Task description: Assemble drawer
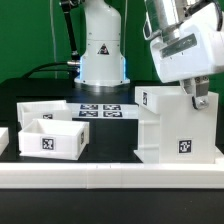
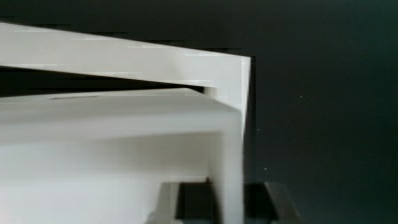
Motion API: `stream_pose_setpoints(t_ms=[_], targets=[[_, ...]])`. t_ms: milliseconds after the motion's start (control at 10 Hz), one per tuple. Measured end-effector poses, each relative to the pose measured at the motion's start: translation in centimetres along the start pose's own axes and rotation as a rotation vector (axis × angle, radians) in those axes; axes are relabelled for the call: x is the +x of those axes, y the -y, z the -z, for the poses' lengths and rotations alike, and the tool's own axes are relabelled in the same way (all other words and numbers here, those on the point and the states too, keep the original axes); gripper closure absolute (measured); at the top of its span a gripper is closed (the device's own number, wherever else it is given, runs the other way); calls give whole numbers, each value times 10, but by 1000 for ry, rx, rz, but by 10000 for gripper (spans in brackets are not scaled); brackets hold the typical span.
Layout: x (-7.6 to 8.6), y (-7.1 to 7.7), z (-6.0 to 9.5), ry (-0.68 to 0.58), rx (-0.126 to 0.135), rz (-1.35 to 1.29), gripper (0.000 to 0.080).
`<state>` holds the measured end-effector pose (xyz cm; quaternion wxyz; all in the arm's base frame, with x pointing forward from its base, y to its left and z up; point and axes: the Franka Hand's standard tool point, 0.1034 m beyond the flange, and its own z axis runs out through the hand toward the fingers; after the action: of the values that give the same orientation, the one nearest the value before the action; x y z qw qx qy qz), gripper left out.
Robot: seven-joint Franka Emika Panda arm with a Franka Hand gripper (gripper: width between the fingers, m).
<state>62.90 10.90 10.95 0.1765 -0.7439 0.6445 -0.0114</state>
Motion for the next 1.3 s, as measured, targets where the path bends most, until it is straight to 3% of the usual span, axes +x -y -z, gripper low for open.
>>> stream_pose_setpoints(t_ms=[200, 300, 400, 500, 600, 700, 800, 1100, 1200, 1300], targets=[[0, 0, 0, 0, 0, 5, 730], [0, 0, 0, 0, 0, 6, 553], [0, 0, 0, 0, 0, 7, 553], [0, 0, 0, 0, 0, 8, 370], [0, 0, 0, 0, 0, 9, 239], [0, 0, 0, 0, 0, 11, 239], [0, -2, 2, 0, 1, 55, 168], [5, -15, 42, 3, 5, 272, 151], [5, -20, 51, 18, -11, 336, 151], [1, -25, 58, 39, -53, 420, 151]])
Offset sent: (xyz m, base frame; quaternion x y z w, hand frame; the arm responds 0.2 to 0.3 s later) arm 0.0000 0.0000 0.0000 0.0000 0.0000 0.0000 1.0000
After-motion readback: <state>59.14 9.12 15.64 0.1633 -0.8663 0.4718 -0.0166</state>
